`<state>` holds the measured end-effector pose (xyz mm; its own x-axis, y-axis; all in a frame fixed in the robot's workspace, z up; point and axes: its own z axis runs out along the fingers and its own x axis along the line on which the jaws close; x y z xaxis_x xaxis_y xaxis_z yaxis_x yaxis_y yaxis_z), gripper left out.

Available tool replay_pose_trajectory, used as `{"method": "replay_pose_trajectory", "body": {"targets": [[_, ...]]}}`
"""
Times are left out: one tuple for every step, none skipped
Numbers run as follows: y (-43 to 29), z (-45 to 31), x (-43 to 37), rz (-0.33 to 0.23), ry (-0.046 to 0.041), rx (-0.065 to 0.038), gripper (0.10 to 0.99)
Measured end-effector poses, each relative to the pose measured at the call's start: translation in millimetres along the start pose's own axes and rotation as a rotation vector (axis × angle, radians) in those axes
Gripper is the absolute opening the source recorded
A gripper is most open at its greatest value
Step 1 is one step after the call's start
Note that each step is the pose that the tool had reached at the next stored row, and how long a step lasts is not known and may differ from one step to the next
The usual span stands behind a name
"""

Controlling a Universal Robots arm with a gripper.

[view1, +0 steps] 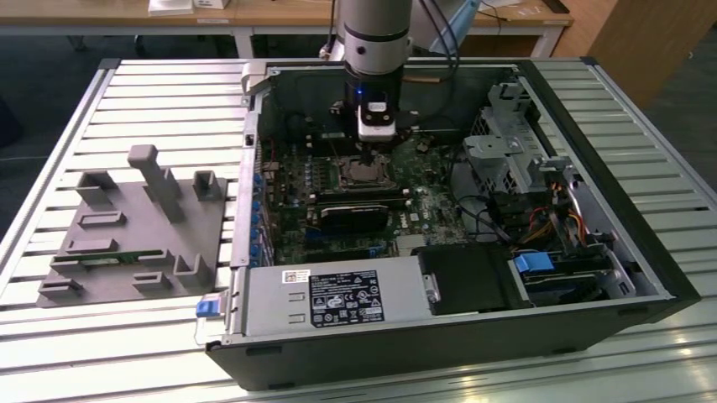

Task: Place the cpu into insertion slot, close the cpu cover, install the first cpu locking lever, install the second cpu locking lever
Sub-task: 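Close the cpu cover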

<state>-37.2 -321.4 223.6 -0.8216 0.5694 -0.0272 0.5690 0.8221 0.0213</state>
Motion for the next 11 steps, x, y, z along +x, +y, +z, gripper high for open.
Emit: {"method": "replay_pose_trajectory", "body": {"targets": [[0.0, 0.0, 0.0, -0.019, 0.0002, 0.0, 0.102], [0.0, 0.1, 0.0, -0.038, 0.0004, 0.0, 0.102], [0.0, 0.1, 0.0, -0.056, 0.0005, -0.001, 0.102], [0.0, 0.1, 0.0, -0.073, 0.0007, -0.001, 0.102], [0.0, 0.1, 0.0, -0.092, 0.0009, -0.001, 0.102], [0.0, 0.2, 0.0, -0.109, 0.0011, -0.001, 0.102], [0.0, 0.2, 0.0, -0.128, 0.0013, -0.001, 0.102], [0.0, 0.2, 0.0, -0.147, 0.0014, -0.002, 0.102], [0.0, 0.3, 0.0, -0.165, 0.0016, -0.002, 0.102], [0.0, 0.3, 0.0, -0.183, 0.0018, -0.002, 0.102], [0.0, 0.3, 0.0, -0.201, 0.002, -0.002, 0.102]]}}
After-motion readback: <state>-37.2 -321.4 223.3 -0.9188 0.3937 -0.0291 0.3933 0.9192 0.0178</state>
